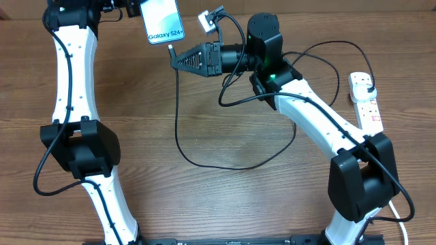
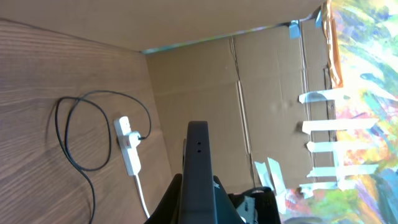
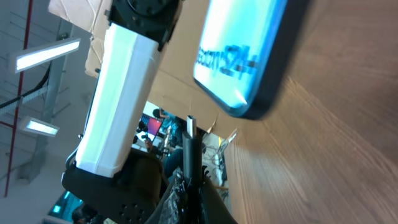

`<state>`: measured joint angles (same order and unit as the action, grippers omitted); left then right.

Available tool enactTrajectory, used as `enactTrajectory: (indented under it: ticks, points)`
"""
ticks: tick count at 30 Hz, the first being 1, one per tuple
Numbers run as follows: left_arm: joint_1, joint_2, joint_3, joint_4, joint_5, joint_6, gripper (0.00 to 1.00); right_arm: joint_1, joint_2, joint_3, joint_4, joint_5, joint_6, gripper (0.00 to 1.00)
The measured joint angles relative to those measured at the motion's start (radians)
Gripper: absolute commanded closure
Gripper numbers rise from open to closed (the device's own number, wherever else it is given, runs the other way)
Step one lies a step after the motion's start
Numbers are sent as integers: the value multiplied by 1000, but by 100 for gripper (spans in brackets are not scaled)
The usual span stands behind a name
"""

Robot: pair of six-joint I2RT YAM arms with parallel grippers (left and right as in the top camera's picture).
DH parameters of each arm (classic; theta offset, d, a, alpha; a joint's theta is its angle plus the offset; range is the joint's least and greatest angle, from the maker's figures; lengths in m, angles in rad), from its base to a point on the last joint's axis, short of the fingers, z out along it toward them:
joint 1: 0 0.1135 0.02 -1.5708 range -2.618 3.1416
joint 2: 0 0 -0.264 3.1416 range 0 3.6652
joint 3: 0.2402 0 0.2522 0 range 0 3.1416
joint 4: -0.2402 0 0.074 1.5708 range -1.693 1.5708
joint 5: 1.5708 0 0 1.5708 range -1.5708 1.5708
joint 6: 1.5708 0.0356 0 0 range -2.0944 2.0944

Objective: Plug charger to phone and switch on socket
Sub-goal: 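Push the plug into the phone's bottom port with the right gripper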

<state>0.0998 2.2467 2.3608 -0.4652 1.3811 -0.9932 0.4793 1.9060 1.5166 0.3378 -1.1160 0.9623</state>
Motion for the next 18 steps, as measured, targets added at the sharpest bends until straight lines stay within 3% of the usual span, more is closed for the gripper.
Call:
enactTrajectory:
  ticks: [18]
  points:
    - [-2,0,0,2,-10,-14,96,0,0,0,6,18,4,96]
